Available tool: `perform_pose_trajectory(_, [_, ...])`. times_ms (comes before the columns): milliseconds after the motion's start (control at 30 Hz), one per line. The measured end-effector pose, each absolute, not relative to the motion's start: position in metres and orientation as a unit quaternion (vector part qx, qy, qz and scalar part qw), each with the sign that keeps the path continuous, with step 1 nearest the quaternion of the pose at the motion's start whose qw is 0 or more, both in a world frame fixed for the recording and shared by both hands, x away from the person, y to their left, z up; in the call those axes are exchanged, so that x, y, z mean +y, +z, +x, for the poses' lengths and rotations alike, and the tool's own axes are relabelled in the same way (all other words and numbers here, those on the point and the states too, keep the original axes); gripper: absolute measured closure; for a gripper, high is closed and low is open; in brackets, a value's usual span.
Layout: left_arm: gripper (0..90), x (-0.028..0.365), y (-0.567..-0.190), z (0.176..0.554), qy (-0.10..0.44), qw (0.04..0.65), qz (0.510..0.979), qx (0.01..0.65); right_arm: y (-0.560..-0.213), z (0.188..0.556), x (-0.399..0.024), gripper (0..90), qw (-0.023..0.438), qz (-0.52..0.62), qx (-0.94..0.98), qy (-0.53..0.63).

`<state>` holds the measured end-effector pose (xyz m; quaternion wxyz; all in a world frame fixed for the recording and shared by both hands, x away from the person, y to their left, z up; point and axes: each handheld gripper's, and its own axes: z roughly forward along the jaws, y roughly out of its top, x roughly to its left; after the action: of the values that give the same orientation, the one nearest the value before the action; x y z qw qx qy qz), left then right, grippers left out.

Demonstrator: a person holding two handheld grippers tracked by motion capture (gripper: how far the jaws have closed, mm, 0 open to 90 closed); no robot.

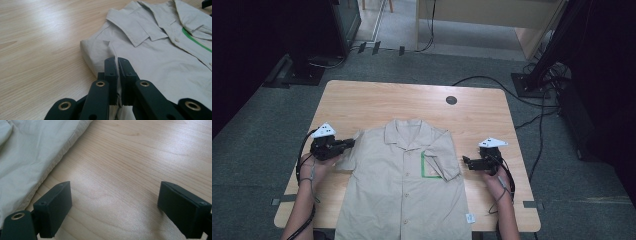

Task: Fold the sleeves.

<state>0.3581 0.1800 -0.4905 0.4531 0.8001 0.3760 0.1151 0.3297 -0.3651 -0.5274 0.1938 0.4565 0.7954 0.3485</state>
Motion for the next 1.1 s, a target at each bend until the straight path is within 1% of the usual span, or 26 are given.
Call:
perform_pose_trajectory(767, [86.5, 0.156, -0.488, 0.355, 0.097, 0.472, 0.805, 0.345, -0.527, 0.33, -0.365, 11.7, 0.194, 0.456, 0.795, 0.348])
perform_pose_trajectory(1100, [86.4, 0.148, -0.488, 0.354, 0.092, 0.48, 0.803, 0.341, -0.527, 0.33, -0.365, 11.7, 0.194, 0.457, 0.795, 0.348])
